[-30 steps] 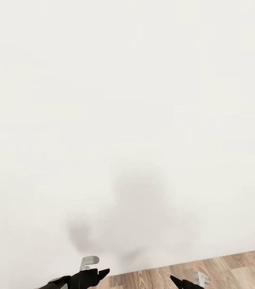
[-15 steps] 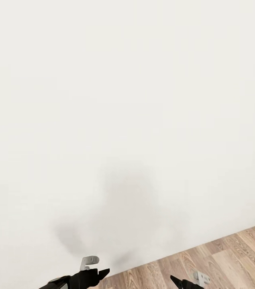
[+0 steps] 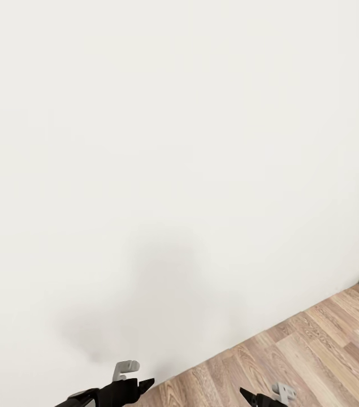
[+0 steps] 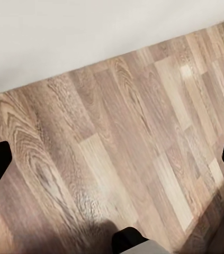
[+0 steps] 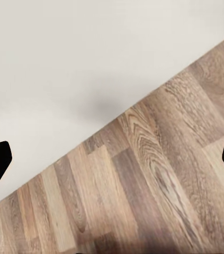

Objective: In the bedroom, move the book from the bed onto either nightstand, and place the two sandals side by side next to the bed.

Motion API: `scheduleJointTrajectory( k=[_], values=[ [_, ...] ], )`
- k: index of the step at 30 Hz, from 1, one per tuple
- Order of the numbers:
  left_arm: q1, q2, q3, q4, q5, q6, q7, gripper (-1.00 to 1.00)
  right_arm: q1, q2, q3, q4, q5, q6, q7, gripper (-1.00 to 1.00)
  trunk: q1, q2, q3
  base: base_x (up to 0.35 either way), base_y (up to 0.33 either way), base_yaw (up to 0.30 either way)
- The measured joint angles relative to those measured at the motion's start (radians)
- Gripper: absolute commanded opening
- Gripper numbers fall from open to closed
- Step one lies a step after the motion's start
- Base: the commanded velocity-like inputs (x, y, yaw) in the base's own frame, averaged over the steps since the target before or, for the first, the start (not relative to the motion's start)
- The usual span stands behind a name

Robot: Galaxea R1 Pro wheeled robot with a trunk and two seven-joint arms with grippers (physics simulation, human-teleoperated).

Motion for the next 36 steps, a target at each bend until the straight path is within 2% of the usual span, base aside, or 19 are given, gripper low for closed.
scheduleJointTrajectory(
  k=[36],
  values=[
    [0.0, 0.0, 0.0, 0.0, 0.0, 0.0, 0.0, 1.0, 0.0, 0.0, 0.0, 0.0, 0.0, 0.0, 0.0, 1.0, 0.0, 0.0, 0.0, 0.011, 0.0, -0.263]
  ],
)
